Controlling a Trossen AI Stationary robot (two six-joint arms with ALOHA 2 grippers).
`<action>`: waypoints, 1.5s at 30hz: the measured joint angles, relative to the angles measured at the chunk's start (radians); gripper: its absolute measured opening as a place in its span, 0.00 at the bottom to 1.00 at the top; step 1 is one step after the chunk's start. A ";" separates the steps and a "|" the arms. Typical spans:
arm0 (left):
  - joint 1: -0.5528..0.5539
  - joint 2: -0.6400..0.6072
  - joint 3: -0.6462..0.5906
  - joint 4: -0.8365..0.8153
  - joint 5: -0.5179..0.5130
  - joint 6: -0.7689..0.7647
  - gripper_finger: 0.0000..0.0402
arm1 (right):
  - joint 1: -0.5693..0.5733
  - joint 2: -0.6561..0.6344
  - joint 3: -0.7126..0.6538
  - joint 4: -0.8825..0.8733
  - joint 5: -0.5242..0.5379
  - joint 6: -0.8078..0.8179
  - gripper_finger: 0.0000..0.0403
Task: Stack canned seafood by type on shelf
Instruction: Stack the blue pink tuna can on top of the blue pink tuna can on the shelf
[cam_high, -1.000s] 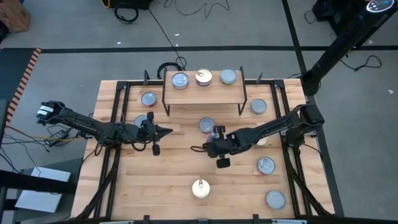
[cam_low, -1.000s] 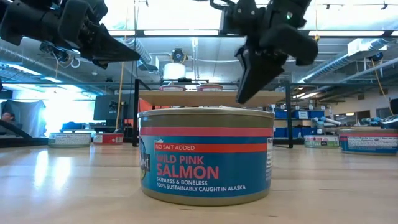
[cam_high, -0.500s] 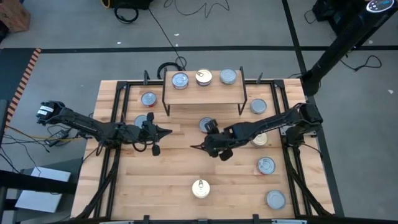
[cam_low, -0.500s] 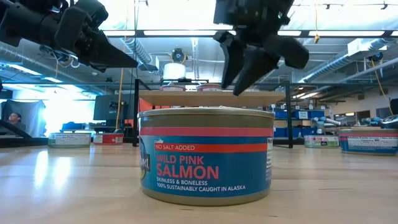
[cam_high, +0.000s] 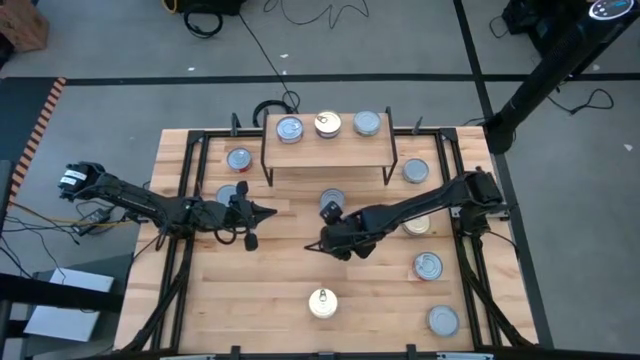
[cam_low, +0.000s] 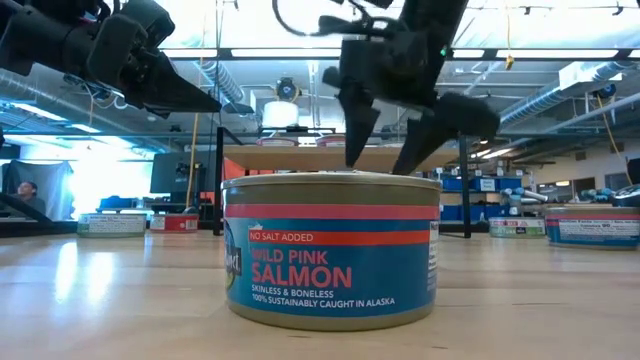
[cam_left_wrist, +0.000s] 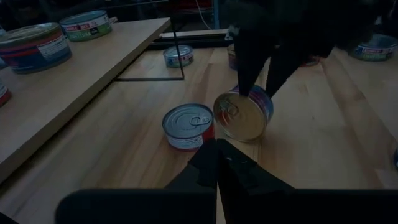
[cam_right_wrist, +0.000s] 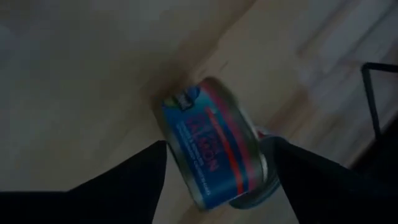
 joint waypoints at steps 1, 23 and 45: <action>0.000 0.000 0.000 0.001 0.000 0.000 0.01 | -0.001 0.017 0.006 -0.006 0.015 -0.020 0.76; -0.002 0.092 0.000 0.013 0.019 -0.008 0.01 | 0.000 0.059 0.079 -0.058 -0.009 0.091 0.61; -0.002 0.092 0.000 0.050 0.036 -0.008 0.01 | -0.019 0.066 0.151 -0.109 -0.099 0.361 0.63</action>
